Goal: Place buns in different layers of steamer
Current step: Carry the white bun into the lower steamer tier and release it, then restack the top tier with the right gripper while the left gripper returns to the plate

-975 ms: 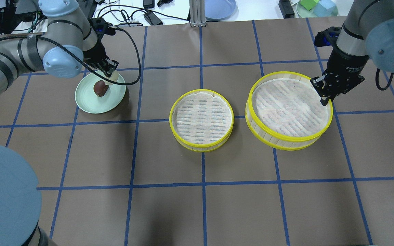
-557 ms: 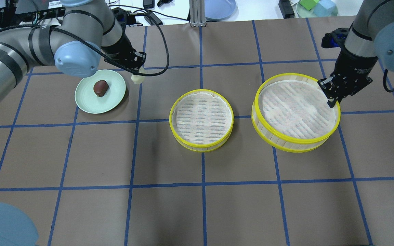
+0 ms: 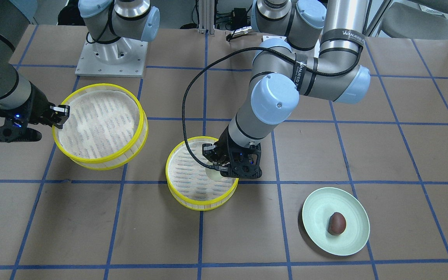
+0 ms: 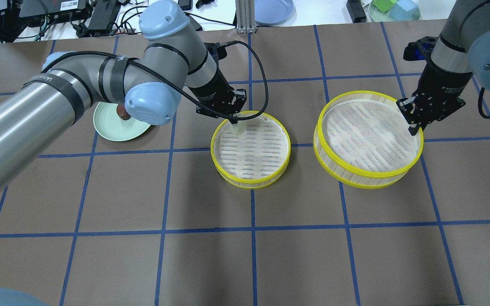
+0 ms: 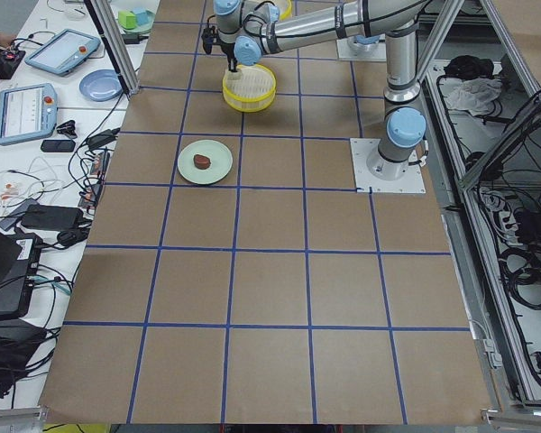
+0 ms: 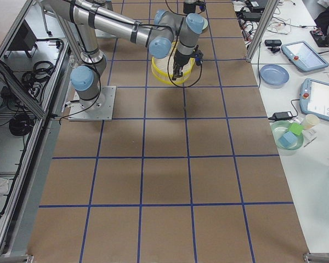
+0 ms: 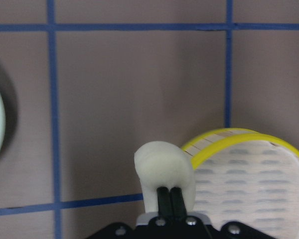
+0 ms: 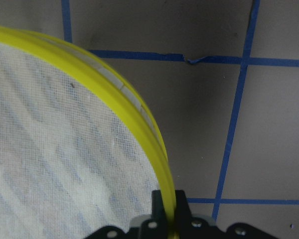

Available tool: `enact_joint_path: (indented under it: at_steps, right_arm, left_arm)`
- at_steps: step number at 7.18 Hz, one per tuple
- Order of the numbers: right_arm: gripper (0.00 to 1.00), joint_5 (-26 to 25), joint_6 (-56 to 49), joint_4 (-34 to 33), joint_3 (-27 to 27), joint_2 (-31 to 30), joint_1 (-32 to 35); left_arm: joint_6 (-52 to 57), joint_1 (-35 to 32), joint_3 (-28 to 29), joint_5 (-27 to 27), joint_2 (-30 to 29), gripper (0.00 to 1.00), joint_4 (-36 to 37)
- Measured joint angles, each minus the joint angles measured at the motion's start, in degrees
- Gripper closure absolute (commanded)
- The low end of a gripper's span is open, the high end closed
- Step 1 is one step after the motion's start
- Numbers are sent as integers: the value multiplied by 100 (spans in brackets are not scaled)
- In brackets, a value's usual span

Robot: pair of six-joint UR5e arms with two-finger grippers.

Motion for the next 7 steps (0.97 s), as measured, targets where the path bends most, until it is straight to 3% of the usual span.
enact_joint_path:
  at_steps: [1, 4, 7]
  right_arm:
    - [100, 2, 85, 5, 2, -6, 5]
    - [100, -18, 857, 51, -56, -4, 153]
    - [100, 109, 2324, -127, -119, 173, 930]
  left_arm:
    - [-41, -36, -117, -108, -20, 0, 5]
    - [-72, -40, -158, -178, -1, 0, -46]
    - [836, 527, 79, 841, 195, 0, -83]
